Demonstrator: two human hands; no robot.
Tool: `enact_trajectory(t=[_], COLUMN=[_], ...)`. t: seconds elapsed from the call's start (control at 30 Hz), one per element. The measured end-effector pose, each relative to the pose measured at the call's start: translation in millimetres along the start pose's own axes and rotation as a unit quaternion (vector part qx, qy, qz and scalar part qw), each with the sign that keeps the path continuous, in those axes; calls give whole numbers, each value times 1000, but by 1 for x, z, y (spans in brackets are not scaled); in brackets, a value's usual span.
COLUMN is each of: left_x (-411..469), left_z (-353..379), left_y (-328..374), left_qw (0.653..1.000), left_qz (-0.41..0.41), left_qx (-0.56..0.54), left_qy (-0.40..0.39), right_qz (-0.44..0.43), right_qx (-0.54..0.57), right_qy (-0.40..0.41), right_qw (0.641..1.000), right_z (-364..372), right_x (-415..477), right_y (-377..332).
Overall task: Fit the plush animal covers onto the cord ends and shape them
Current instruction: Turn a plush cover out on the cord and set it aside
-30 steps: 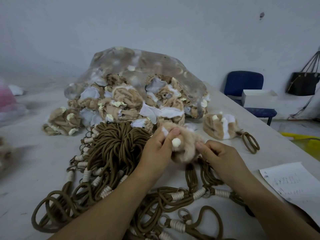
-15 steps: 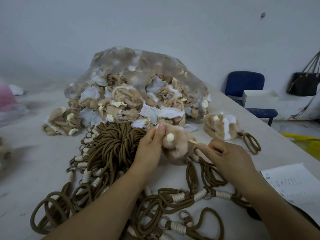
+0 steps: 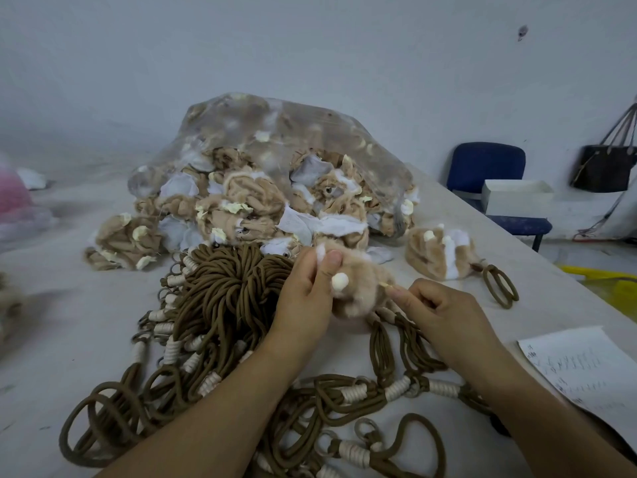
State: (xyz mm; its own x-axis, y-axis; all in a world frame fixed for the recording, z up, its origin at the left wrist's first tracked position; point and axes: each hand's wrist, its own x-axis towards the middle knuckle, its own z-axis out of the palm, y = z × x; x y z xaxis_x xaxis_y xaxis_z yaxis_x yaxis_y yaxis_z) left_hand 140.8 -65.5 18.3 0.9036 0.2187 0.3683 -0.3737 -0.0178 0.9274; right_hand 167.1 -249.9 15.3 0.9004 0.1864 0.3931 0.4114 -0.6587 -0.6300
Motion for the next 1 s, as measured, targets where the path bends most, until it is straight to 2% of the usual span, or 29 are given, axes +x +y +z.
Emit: enact_trajectory(t=[0.13, 0.43, 0.6, 0.77, 0.87, 1.0], left_x=[-4, -6, -3, 2, 4, 8], left_z=[2, 3, 0, 2, -1, -5], left_y=[-2, -4, -10, -11, -12, -10], left_qw=[1000, 997, 998, 980, 964, 960], left_qz=[-2, 47, -40, -126, -135, -127], left_qx=[-8, 62, -38, -152, -224, -248], left_qy=[8, 11, -8, -23, -40, -33], right_qz=[-1, 0, -6, -32, -31, -24], right_qx=[55, 110, -1, -107, -124, -136], right_qy=[-10, -14, -3, 41, 45, 46], right_qw=[998, 994, 1000, 993, 991, 989], right_z=[6, 7, 7, 1, 2, 1], right_x=[-2, -6, -3, 2, 3, 3], right_y=[-6, -7, -4, 7, 10, 12])
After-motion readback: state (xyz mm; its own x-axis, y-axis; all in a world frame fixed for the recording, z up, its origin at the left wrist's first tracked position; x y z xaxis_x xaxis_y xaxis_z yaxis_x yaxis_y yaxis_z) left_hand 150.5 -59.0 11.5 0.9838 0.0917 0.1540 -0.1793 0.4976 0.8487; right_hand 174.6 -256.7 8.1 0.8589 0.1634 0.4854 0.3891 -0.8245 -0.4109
